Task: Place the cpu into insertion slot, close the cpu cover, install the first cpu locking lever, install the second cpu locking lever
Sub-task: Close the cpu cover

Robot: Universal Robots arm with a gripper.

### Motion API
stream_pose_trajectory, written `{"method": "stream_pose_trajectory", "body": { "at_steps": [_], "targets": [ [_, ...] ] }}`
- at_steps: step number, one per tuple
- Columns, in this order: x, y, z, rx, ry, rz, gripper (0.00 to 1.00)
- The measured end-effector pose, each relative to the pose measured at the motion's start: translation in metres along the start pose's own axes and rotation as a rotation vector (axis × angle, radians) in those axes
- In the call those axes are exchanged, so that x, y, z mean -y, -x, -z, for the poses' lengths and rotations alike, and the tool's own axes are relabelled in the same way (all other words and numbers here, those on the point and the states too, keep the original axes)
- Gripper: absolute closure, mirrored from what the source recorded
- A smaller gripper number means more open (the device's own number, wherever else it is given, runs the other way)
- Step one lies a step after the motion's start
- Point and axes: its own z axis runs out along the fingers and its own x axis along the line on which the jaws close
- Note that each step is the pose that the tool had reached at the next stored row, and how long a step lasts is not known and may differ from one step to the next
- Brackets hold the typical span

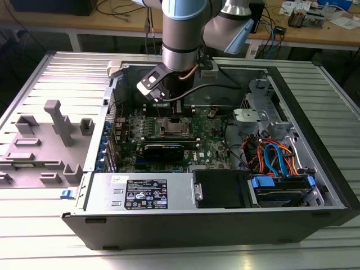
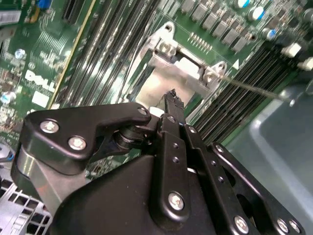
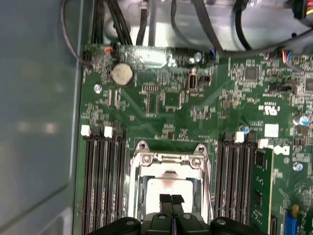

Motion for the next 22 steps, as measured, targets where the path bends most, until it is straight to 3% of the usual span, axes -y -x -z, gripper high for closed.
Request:
{"method": "stream_pose_trajectory", "body": {
  "at_steps": [5, 10, 19, 22],
  "targets": [
    [0.0087, -0.0006, -0.0032, -0.0017, 0.0001, 0.002, 0.89],
    [0.0129, -0.0009, -0.0066, -0.0042, -0.0001, 0.003, 0.89],
    [0.0157, -0.0010, -0.0188, -0.0046, -0.0042, 0.005, 0.89],
    [0.0155, -0.0012, -0.0186, -0.0058, -0.0035, 0.005, 0.89]
  ]
}}
